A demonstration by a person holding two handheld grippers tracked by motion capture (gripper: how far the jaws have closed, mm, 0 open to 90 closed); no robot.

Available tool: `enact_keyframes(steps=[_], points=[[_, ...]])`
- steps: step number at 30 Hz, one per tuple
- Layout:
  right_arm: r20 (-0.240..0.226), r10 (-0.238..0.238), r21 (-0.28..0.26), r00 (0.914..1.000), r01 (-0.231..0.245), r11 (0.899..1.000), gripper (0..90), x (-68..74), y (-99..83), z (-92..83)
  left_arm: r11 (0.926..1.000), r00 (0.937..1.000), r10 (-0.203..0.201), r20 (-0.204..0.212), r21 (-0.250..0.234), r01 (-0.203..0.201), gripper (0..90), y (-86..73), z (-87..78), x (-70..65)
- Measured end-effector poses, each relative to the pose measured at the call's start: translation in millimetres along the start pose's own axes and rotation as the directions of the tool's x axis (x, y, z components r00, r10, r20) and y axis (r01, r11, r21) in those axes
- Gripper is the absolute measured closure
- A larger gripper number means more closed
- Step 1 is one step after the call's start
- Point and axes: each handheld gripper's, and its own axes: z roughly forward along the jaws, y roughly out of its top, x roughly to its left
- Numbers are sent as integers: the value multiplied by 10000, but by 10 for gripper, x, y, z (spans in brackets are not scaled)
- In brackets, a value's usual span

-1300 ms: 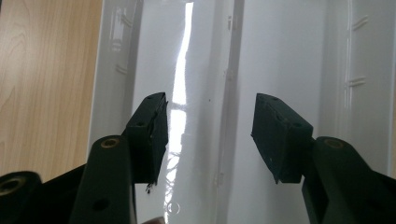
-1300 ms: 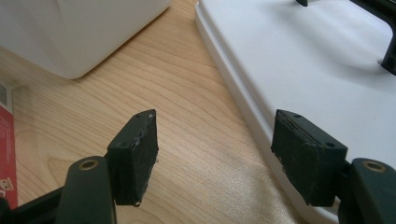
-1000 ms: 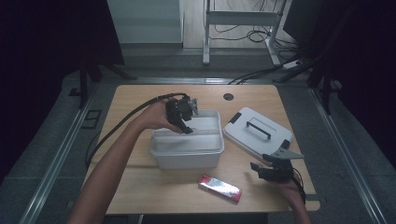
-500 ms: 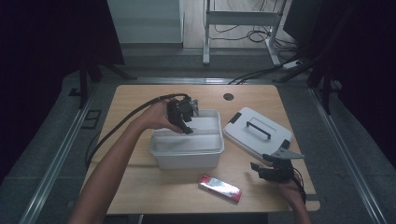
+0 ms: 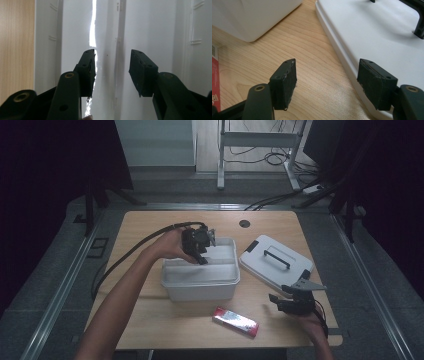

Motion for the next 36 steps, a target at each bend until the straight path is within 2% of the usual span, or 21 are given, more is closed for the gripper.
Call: enact_keyframes(steps=[5, 16, 27, 33, 36], points=[[6, -3, 18, 10000, 3, 10000, 313, -3, -1, -1, 9998, 9999, 56, 109, 164, -58, 599, -7, 13, 14], [-5, 26, 50, 10000, -26, 10000, 313, -1, -3, 0, 9982, 9988, -222, 448, 575, 196, 651, -53, 77, 64], [11, 41, 37, 10000, -41, 10000, 313, -5, -6, -3, 9957, 9966, -398, 720, 861, 335, 752, -60, 139, 100], [37, 53, 34, 10000, -54, 10000, 313, -10, -9, -2, 9955, 9928, -449, 1106, 879, 353, 862, -57, 149, 116], [42, 29, 29, 10000, -29, 10000, 314, -9, -9, -1, 9955, 9918, -445, 1197, 884, 340, 873, -58, 149, 123]])
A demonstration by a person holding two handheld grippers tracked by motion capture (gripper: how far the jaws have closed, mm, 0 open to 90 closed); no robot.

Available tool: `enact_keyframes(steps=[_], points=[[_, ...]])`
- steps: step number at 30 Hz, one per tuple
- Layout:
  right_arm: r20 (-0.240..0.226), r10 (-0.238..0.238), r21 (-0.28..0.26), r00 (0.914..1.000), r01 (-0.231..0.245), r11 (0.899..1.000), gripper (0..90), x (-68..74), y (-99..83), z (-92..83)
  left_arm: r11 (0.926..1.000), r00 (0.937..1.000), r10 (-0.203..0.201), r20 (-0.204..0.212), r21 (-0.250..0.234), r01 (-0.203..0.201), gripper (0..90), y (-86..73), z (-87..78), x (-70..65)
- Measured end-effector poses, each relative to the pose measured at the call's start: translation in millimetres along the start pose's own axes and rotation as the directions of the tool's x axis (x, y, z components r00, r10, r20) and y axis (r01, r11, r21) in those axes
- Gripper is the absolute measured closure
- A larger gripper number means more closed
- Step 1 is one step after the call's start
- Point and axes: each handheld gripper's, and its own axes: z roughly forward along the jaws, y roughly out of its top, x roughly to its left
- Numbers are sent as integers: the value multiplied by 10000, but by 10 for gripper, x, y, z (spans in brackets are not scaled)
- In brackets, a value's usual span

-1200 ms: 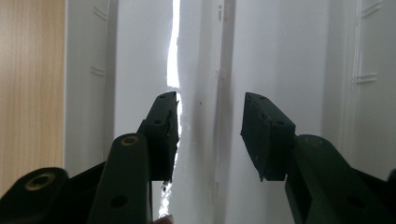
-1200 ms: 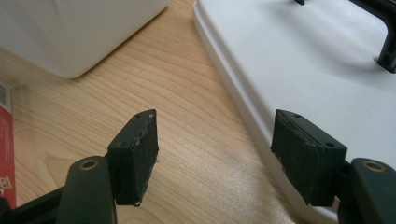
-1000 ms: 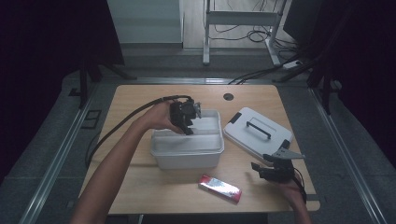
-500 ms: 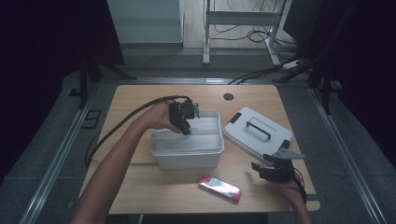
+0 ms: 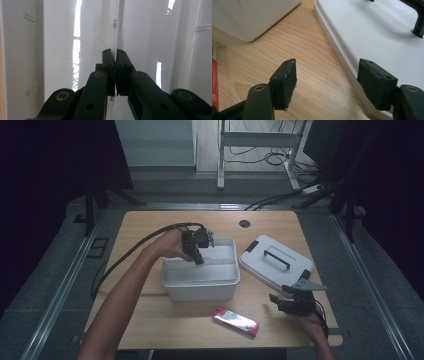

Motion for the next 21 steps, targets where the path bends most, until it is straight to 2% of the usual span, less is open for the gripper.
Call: enact_keyframes(steps=[3, 10, 17, 18, 21], points=[[-4, 7, 1, 10000, -7, 10000, 314, 1, 1, -1, 9999, 9999, -86, 73, -84, 87, 884, -2, 4, 3], [76, 40, 20, 10000, -40, 10000, 316, -2, 2, -5, 9999, 9999, 55, 141, -143, -53, 891, -5, -1, 5], [138, 62, 1, 9999, -62, 10000, 317, -11, 1, -9, 9995, 10000, 72, 11, -306, -72, 893, -20, -20, -18], [137, 78, -1, 9999, -78, 10000, 319, -14, 0, -9, 9995, 9998, 182, -16, -262, -182, 893, -26, -36, -13], [135, 82, -3, 9999, -82, 10000, 319, -15, 0, -10, 9992, 9999, 107, 65, -375, -105, 894, -45, -70, -21]])
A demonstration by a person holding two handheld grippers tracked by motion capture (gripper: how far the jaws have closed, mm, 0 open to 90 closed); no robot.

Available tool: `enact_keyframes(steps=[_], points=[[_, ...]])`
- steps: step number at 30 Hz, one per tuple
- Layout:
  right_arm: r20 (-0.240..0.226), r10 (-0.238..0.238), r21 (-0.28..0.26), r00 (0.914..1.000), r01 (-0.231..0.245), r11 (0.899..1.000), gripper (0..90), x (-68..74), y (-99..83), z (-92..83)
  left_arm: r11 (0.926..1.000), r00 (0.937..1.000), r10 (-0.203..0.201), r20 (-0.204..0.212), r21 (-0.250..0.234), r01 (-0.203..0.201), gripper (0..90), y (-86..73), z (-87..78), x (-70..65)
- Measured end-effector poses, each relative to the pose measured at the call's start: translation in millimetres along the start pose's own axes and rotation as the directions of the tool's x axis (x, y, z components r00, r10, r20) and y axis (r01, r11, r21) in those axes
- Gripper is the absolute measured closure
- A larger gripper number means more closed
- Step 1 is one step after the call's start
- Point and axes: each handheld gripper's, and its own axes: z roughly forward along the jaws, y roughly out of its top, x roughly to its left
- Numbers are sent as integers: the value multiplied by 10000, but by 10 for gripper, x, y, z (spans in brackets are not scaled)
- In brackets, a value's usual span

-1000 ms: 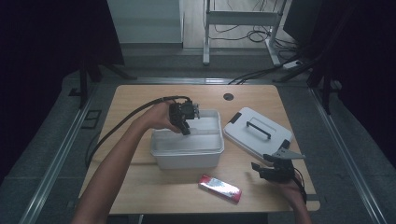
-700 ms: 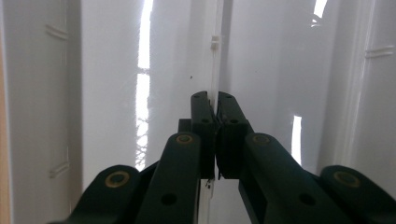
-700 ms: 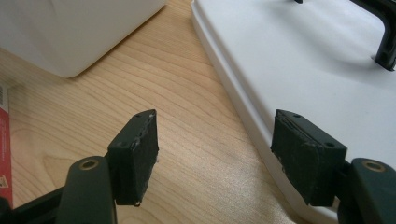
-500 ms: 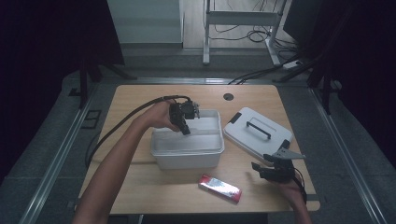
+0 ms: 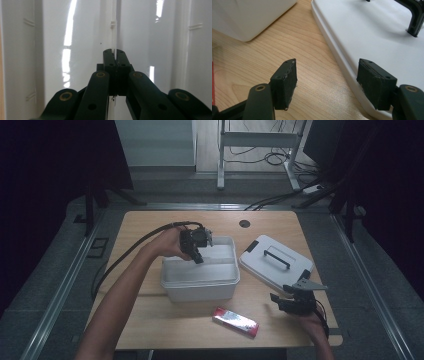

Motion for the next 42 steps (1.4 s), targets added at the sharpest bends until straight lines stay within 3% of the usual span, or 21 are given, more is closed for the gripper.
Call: enact_keyframes(steps=[5, 12, 18, 24, 28, 38, 42], points=[[4, 0, 4, 10000, 0, 10000, 320, 0, 0, 0, 9992, 10000, -26, -74, -396, 23, 894, -42, -135, -15], [49, 18, -55, 10000, -18, 10000, 319, -4, 3, -10, 9959, 9982, -59, -599, -902, 5, 895, -89, -450, -54], [48, 29, -81, 10000, -28, 10000, 319, -10, 3, -21, 9953, 9955, -208, -926, -961, 119, 895, -197, -669, -103], [74, 132, -204, 9999, -130, 9997, 320, -33, 4, -43, 9968, 9897, -651, -1279, -549, 584, 894, -460, -902, -153], [62, 118, -214, 9999, -117, 9997, 319, -32, 5, -45, 9895, 9818, -1206, -1470, -969, 1070, 894, -669, -1016, -190], [20, 40, -225, 10000, -39, 9997, 319, 0, 12, -31, 9802, 9721, -1717, -1597, -1268, 1523, 895, -1014, -1163, -219], [-59, -11, -287, 10000, 10, 9996, 319, 19, 16, -33, 9722, 9652, -2041, -1633, -1492, 1803, 895, -1124, -1175, -247]])
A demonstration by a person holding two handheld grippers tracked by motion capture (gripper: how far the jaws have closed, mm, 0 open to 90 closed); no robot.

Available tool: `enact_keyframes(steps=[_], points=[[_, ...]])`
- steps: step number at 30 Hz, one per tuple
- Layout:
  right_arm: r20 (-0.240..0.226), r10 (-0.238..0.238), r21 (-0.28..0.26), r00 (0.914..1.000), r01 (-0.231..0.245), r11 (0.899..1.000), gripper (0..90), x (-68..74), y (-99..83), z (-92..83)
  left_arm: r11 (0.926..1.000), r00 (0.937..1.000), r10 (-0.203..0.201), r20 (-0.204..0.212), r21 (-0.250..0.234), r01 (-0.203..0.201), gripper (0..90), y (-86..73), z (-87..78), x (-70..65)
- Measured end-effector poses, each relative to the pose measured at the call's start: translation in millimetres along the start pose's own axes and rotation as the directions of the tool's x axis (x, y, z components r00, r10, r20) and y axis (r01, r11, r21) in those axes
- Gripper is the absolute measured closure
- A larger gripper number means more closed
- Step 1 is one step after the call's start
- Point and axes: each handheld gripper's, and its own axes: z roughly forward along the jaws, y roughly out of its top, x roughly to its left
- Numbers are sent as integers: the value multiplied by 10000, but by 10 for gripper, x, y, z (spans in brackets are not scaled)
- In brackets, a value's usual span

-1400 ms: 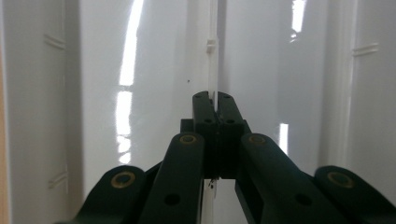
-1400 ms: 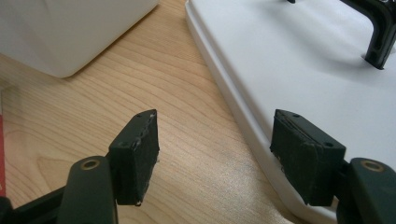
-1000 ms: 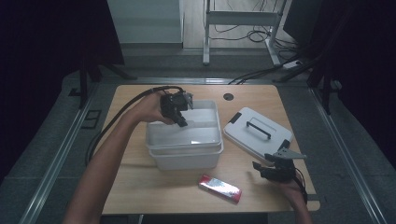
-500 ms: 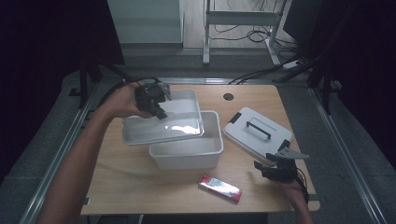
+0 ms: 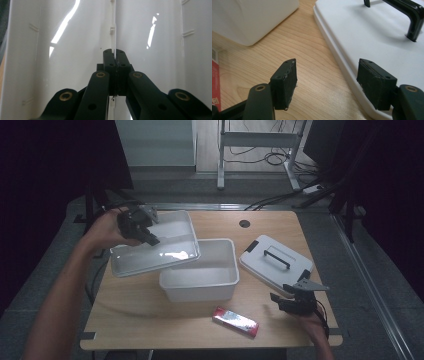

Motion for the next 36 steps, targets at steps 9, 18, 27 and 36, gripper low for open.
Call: enact_keyframes(steps=[9, 18, 27, 36], points=[[-181, -210, 0, 9996, 210, 9998, 319, 62, 67, 51, 9990, 9984, -431, -366, -103, 428, 895, -227, -129, 18], [-333, -339, -33, 9989, 338, 9994, 320, 78, 142, 101, 9928, 9912, -1187, -578, 76, 1193, 895, -607, -260, 2], [-506, -519, 32, 9974, 521, 9986, 321, 113, 204, 199, 9769, 9740, -2134, -760, -286, 2118, 895, -977, -266, -49], [-597, -615, -23, 9963, 614, 9981, 322, 122, 243, 234, 9683, 9643, -2497, -876, -232, 2486, 895, -1232, -239, -60]])
